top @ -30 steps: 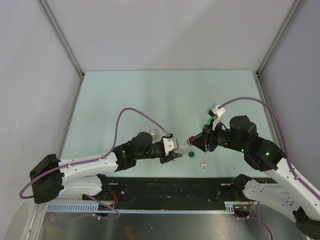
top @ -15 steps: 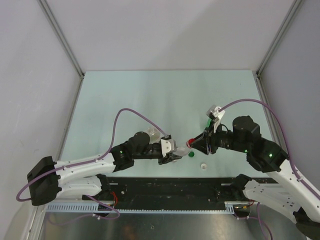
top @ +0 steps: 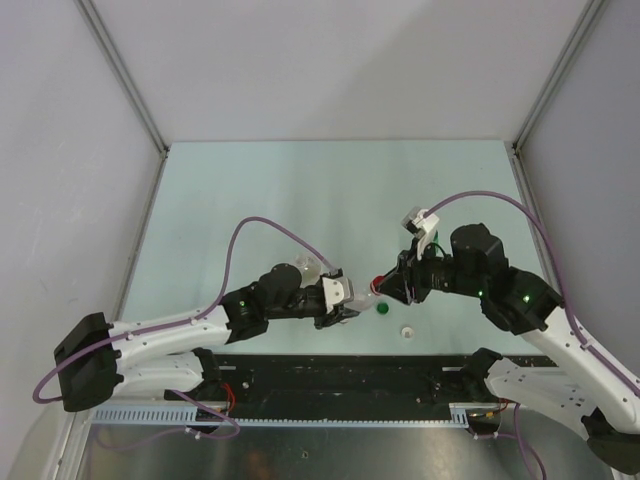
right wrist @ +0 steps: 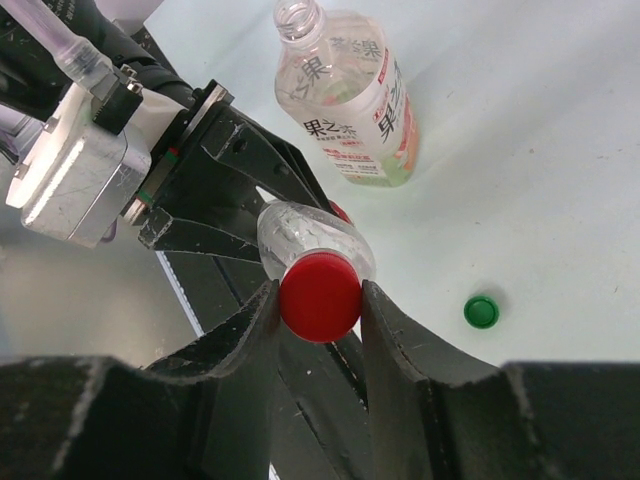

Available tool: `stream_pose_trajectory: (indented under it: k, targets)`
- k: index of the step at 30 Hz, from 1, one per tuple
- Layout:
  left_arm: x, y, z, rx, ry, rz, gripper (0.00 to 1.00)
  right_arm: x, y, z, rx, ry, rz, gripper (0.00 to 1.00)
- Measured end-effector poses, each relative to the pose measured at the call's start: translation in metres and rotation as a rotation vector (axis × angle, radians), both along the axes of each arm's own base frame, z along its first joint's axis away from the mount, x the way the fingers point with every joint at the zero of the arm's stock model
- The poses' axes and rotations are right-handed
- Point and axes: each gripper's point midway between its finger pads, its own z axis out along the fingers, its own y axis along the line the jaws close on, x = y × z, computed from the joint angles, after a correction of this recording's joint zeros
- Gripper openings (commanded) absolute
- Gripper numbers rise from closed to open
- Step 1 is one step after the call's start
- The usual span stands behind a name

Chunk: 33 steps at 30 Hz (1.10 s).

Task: Screw on the bottle caps
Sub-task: Screw the bottle cap onto the plastic bottle.

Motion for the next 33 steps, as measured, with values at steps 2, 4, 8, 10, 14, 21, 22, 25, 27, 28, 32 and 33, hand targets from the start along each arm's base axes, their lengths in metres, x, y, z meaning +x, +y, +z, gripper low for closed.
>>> stream_pose_trajectory:
  k: [2,4,8,10,14,21,22,25,27,28,32,33]
  targets:
    - [0.002,0.001,0.0,0.003,-0.003,0.011,0.14,0.001,0.0,0.0,-0.001,0.004,-0.007,0.07]
    - [0.004,0.001,0.0,0.004,-0.006,0.02,0.14,0.003,0.0,0.0,0.002,0.008,-0.021,0.06]
    - [0.007,0.0,0.004,-0.003,-0.013,0.039,0.15,0.008,-0.002,0.004,0.017,0.007,-0.063,0.05]
    - [0.009,-0.001,0.008,-0.016,-0.015,0.049,0.15,0.01,-0.003,0.008,0.036,0.011,-0.097,0.05]
    - [0.015,-0.004,0.019,-0.052,-0.014,0.08,0.16,0.017,-0.003,0.019,0.1,0.028,-0.173,0.05]
    - [0.025,-0.006,0.031,-0.07,-0.031,0.129,0.16,0.029,-0.001,0.031,0.164,0.035,-0.254,0.04]
    - [0.026,-0.007,0.03,-0.067,-0.033,0.129,0.16,0.029,-0.001,0.031,0.163,0.036,-0.26,0.04]
    - [0.028,-0.008,0.027,-0.056,-0.047,0.126,0.16,0.032,-0.002,0.028,0.154,0.046,-0.274,0.03]
    - [0.028,-0.007,0.026,-0.045,-0.061,0.121,0.16,0.033,-0.001,0.025,0.148,0.057,-0.278,0.03]
    - [0.028,-0.006,0.024,-0.037,-0.07,0.115,0.15,0.033,0.0,0.023,0.143,0.062,-0.278,0.02]
    - [0.026,-0.004,0.019,-0.006,-0.104,0.085,0.15,0.029,0.0,0.016,0.12,0.085,-0.26,0.01]
    - [0.026,-0.004,0.019,-0.002,-0.11,0.081,0.15,0.027,0.001,0.014,0.114,0.093,-0.251,0.0]
